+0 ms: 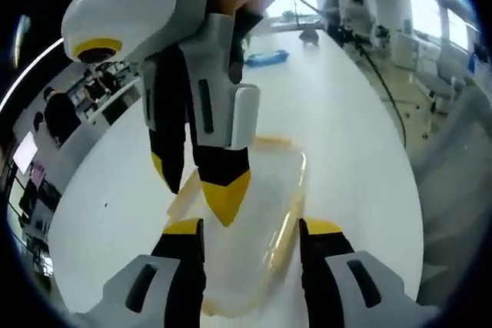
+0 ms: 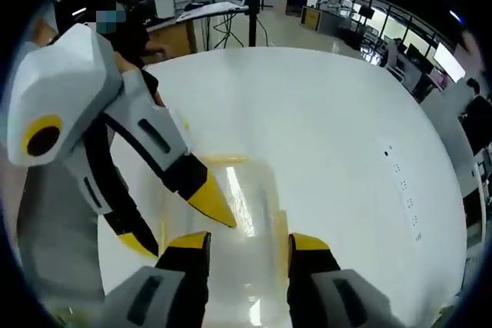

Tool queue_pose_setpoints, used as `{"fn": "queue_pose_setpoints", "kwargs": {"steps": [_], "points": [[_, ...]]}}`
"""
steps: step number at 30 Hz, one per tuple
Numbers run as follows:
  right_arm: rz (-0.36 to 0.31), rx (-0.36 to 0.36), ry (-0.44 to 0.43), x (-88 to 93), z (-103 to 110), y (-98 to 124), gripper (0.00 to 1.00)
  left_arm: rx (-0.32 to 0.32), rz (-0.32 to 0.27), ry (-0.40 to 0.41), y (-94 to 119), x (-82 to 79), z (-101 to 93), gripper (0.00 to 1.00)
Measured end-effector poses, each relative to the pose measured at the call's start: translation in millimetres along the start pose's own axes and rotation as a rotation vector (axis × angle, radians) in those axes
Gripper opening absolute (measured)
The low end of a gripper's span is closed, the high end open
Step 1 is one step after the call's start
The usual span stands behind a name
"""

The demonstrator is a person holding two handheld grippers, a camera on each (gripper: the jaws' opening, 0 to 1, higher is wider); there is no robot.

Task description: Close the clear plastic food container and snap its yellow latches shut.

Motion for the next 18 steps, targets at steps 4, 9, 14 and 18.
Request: {"fn": "queue_pose_setpoints", "kwargs": {"steps": [4, 9, 14, 18], "points": [[-0.007, 0.026, -0.033, 1.4, -0.5, 1.0, 0.41, 0.009, -0.008, 0.062, 3.7, -0.1, 1.1, 0.52], [-0.004, 0.088, -0.101, 4.3, -2.5, 3.3, 0.45, -0.008, -0.021, 0.104, 8.1, -1.0, 6.6, 0.55], [-0.002, 0.123, -0.157, 7.3, -4.7, 4.4, 0.5, -0.013, -0.029, 0.143, 12.9, -1.6, 10.4, 0.57], [-0.039, 0.14, -0.212, 11.0, -3.9, 5.9, 0.5, -0.026, -0.028, 0.162, 16.7, 1.2, 13.9, 0.59]]}}
Point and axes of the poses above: the point that each gripper's makers call its tool centre point, and the gripper's own axes: y roughly backward along the fingers, z roughly to its left, x roughly out of its underside, the point moved 2 cm from there along y, roughly backward along the fingers, and after that the axes turned 12 degrees about y, right-handed, at the moved point
